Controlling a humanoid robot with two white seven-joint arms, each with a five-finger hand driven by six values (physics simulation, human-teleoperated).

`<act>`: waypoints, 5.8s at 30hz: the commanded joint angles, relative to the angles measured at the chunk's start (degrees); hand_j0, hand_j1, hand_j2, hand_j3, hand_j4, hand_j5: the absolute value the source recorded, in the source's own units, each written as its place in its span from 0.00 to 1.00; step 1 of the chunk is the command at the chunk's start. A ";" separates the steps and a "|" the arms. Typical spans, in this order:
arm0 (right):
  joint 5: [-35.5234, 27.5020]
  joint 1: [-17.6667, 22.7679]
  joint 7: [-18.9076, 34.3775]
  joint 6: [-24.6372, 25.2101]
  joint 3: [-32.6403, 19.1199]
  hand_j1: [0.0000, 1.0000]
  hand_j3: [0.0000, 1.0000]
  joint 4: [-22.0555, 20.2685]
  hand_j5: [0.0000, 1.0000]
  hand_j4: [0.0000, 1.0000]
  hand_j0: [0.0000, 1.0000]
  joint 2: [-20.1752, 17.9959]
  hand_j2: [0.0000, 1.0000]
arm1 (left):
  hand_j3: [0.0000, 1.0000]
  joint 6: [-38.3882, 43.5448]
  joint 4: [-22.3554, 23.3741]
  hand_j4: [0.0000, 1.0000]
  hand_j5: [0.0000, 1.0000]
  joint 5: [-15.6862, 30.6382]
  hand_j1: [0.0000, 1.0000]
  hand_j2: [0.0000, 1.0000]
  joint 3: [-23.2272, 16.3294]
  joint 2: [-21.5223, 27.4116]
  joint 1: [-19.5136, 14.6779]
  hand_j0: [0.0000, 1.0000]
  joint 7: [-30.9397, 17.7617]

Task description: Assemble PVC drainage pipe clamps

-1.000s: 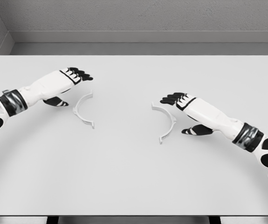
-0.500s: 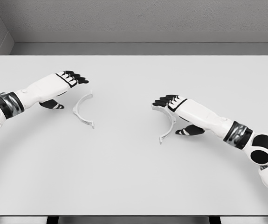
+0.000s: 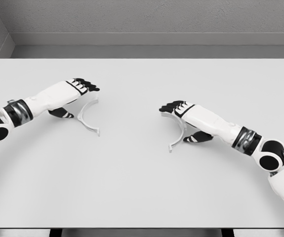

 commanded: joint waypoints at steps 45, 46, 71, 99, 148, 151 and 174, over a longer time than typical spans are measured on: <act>1.96 -6.94 -0.02 0.08 2.48 1.00 1.00 7.89 1.00 1.00 1.00 6.15 1.00 | 1.00 0.04 -0.93 1.00 1.00 0.56 1.00 1.00 0.85 -4.44 -1.49 1.00 -3.39; 1.96 -7.12 -0.02 0.08 2.57 1.00 1.00 8.24 1.00 1.00 1.00 6.41 1.00 | 1.00 0.04 -0.93 1.00 1.00 0.56 1.00 1.00 0.76 -4.44 -1.76 1.00 -3.39; 3.46 -12.31 -0.10 0.08 4.16 1.00 1.00 11.84 1.00 1.00 1.00 11.33 1.00 | 1.00 0.04 2.41 1.00 1.00 0.38 1.00 1.00 0.49 -7.78 -2.99 1.00 -4.45; -15.44 5.18 -0.02 0.08 -20.63 1.00 1.00 2.70 1.00 1.00 1.00 -10.47 1.00 | 1.00 0.04 12.34 1.00 1.00 0.38 1.00 1.00 0.14 -12.26 -9.76 1.00 -4.63; -15.97 5.62 -0.10 0.08 -20.19 1.00 1.00 6.92 1.00 1.00 1.00 -10.64 1.00 | 1.00 0.04 13.66 1.00 1.00 -0.76 1.00 1.00 -0.03 -15.69 -9.58 1.00 -4.71; -15.97 5.54 -0.10 0.08 -20.19 1.00 1.00 6.92 1.00 1.00 1.00 -10.64 1.00 | 1.00 0.04 13.58 1.00 1.00 -0.94 1.00 1.00 0.05 -16.13 -9.76 1.00 -5.50; -15.88 5.54 -0.10 0.08 -20.19 1.00 1.00 6.92 1.00 1.00 1.00 -10.55 1.00 | 1.00 0.04 15.42 1.00 1.00 -0.76 1.00 1.00 0.76 -16.92 -10.72 1.00 -5.59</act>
